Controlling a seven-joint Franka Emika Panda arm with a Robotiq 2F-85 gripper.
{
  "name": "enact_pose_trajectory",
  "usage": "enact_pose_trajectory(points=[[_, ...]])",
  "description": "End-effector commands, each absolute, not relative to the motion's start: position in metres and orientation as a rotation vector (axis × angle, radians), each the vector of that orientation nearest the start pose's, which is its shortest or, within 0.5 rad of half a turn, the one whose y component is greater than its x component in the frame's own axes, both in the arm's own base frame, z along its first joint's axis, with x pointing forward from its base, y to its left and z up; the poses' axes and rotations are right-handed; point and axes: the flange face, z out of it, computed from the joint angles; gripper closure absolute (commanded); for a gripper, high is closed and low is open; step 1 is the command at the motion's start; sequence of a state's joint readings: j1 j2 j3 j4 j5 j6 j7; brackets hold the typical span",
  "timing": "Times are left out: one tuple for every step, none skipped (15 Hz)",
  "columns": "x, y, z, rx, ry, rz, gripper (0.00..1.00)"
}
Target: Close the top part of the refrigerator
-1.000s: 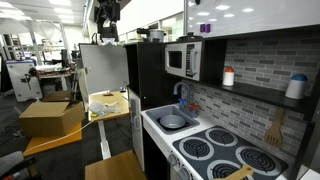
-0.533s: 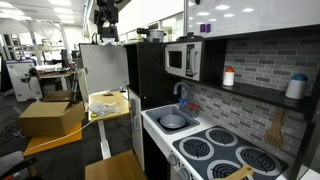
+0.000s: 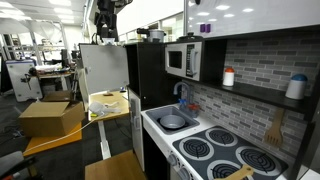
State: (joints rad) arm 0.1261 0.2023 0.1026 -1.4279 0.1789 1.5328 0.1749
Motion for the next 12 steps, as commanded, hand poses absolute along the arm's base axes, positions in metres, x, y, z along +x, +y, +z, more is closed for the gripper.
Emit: enact_pose_trajectory(points=[[0.599, 0.168, 0.576, -2.912, -0.07, 0.219, 0.0], [0.6, 0.173, 0.575, -2.904, -0.076, 0.221, 0.0], [0.6, 0.178, 0.574, -2.898, -0.082, 0.225, 0.0], [0.601, 0.183, 0.573, -2.892, -0.087, 0.228, 0.0], [0.601, 0.189, 0.573, -2.886, -0.092, 0.23, 0.0], [0.602, 0.193, 0.571, -2.879, -0.097, 0.235, 0.0], [0.604, 0.197, 0.571, -2.868, -0.105, 0.24, 0.0], [0.606, 0.2, 0.571, -2.856, -0.104, 0.236, 0.0], [0.609, 0.201, 0.571, -2.841, -0.095, 0.233, 0.0], [0.612, 0.202, 0.569, -2.826, -0.085, 0.232, 0.0], [0.615, 0.202, 0.568, -2.812, -0.079, 0.235, 0.0], [0.618, 0.203, 0.566, -2.801, -0.073, 0.24, 0.0]])
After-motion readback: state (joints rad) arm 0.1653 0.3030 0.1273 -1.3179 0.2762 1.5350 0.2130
